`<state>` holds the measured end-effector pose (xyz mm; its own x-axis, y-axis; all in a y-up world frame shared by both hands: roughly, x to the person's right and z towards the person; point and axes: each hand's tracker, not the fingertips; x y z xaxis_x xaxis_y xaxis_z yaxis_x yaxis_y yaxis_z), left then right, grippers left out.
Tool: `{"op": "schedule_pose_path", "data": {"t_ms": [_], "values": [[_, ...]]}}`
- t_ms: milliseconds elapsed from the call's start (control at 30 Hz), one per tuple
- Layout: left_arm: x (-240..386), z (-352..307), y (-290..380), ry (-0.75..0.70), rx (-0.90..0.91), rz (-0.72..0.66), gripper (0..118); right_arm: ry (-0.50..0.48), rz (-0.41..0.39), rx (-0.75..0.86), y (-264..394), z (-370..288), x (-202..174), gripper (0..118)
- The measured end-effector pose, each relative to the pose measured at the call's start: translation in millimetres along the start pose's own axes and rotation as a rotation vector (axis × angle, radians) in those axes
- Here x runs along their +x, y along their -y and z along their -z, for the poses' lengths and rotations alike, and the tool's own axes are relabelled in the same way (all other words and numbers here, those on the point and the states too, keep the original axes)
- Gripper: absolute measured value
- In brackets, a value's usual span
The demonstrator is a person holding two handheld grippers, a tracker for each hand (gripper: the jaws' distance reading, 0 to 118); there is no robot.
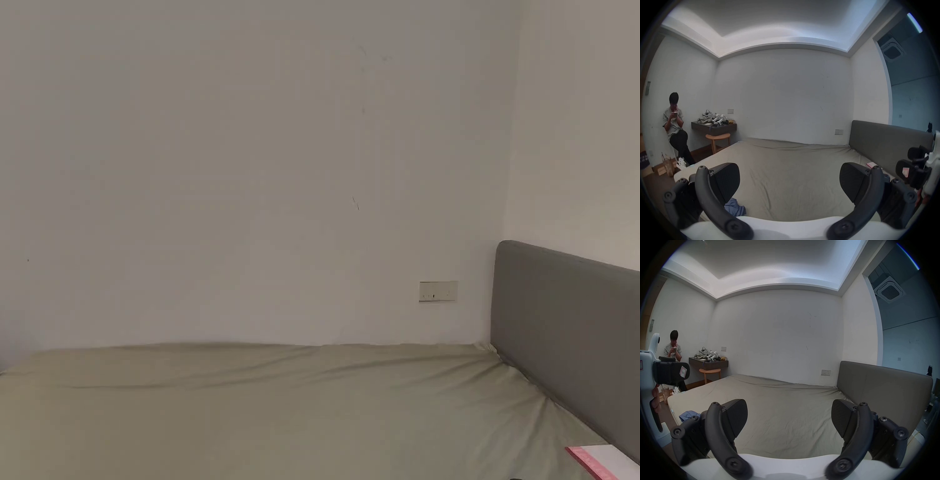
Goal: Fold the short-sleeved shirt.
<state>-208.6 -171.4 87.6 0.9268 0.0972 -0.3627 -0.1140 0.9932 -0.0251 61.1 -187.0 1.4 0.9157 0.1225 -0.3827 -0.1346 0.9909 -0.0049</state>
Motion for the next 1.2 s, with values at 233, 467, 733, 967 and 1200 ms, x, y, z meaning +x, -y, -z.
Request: {"op": "schedule_pose_path", "data": {"t_ms": [233,467,733,967,1200], "values": [[-5,0,-7,0.059,-0.013,-0.030,118,0.005,0.001,-0.010,3,2,1,108],[-1,-2,-4,0.043,0.017,0.051,118,0.018,0.006,-0.007,2,3,4,108],[2,-1,-1,0.011,0.045,0.074,118,0.021,0.008,-0.008,2,4,4,108],[10,-9,4,-0.021,0.159,0.141,118,0.021,0.010,-0.011,2,4,4,108],[14,-6,5,-0.020,0.058,0.154,118,0.030,-0.005,-0.007,0,4,3,108]]}}
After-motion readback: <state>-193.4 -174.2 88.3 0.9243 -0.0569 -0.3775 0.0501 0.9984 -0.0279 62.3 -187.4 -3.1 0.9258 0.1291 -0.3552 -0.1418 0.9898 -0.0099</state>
